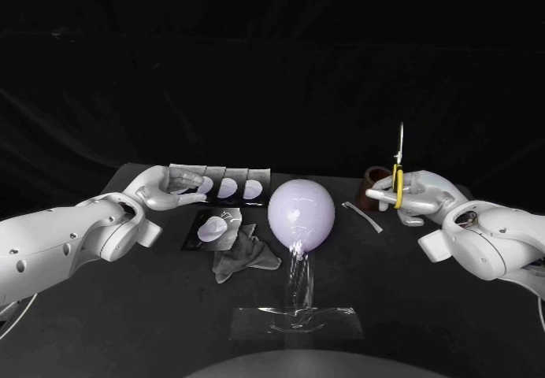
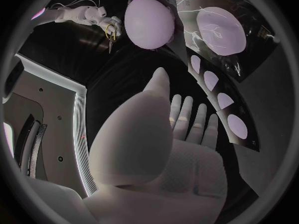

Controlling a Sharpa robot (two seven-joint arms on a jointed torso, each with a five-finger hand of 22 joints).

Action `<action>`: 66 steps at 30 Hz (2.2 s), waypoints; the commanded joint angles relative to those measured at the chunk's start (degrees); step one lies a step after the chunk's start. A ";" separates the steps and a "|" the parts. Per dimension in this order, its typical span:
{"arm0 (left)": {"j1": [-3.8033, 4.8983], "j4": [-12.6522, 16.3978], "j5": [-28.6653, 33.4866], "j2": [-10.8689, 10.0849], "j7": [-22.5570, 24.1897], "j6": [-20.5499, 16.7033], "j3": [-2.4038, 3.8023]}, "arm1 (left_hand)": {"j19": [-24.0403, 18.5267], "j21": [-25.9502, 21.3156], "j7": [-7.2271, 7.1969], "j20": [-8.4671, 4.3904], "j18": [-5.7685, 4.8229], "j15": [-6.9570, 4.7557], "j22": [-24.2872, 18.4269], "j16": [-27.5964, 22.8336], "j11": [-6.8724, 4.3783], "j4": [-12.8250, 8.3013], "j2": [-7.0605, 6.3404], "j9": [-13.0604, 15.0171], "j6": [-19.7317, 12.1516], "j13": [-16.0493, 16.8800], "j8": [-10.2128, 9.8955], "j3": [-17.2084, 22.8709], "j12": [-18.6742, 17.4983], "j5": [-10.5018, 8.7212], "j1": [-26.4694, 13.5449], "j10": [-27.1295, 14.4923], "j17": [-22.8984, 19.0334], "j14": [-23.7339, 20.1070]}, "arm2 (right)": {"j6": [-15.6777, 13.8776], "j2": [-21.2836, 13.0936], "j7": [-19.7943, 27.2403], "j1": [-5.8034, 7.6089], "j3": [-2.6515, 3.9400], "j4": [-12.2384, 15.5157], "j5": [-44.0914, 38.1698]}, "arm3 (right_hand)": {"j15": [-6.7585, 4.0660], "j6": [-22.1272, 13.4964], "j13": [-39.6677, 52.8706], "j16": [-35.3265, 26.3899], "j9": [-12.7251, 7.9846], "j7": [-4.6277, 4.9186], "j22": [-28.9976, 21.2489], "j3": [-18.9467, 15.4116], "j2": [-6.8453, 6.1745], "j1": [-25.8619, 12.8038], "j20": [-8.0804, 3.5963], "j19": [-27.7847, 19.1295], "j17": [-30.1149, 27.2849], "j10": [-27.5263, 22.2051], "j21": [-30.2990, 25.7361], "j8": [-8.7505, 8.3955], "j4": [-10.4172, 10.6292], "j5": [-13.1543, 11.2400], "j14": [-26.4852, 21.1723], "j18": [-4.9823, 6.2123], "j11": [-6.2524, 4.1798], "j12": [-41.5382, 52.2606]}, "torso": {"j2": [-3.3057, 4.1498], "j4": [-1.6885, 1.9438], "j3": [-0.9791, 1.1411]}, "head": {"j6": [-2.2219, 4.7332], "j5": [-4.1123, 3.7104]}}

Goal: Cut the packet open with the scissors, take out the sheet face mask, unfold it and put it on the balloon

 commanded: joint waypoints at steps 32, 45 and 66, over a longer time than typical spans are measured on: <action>13.53 -19.04 10.22 18.18 -0.45 16.19 1.50 | 24.58 14.65 1.03 -1.64 5.83 -8.03 6.64 0.71 -2.93 0.63 0.46 -4.10 12.16 -0.56 -3.70 12.07 -5.80 -0.21 -7.30 22.76 -1.54 31.58 | 17.96 17.23 -23.89 11.13 0.25 -18.28 -64.75 | 0.44 2.91 -4.42 0.37 7.62 1.40 11.08 43.10 -10.25 -8.04 1.06 1.20 7.55 12.94 1.59 -6.96 -9.72 0.21 4.71 0.72 -5.69 -6.40 | -0.91 -0.76 0.35 | 10.63 -8.28; 17.84 -33.13 5.82 27.56 -1.00 18.17 1.67 | 26.58 13.57 1.11 -1.30 6.44 -7.32 5.15 -2.29 -2.49 0.58 0.75 -4.53 10.44 -0.36 -5.26 7.49 -7.29 -0.22 -18.29 22.18 -1.88 30.31 | 20.00 34.22 -24.99 12.39 0.26 -35.17 -77.60 | 0.47 2.92 -4.31 0.59 8.93 1.41 11.39 45.65 -10.74 -9.37 1.03 1.59 8.07 13.08 2.40 -6.85 -10.37 0.24 4.82 0.55 -5.73 -6.91 | -0.22 -0.61 0.21 | 11.22 -9.31; 19.81 -38.75 -16.88 36.82 -6.86 26.88 1.64 | 19.69 6.60 3.60 -0.19 3.12 -4.33 0.66 -9.65 0.16 0.79 3.08 -4.58 7.88 -0.41 -6.99 -2.24 -7.16 -0.25 -21.06 14.03 -4.12 23.89 | 23.96 44.88 -27.51 12.01 0.11 -39.37 -89.58 | 0.52 2.93 -4.37 0.77 9.60 1.46 11.58 46.77 -11.23 -10.03 1.03 1.83 8.53 13.14 2.97 -6.88 -10.98 0.21 4.91 0.43 -5.69 -7.33 | 0.34 -0.68 -0.02 | 11.97 -6.68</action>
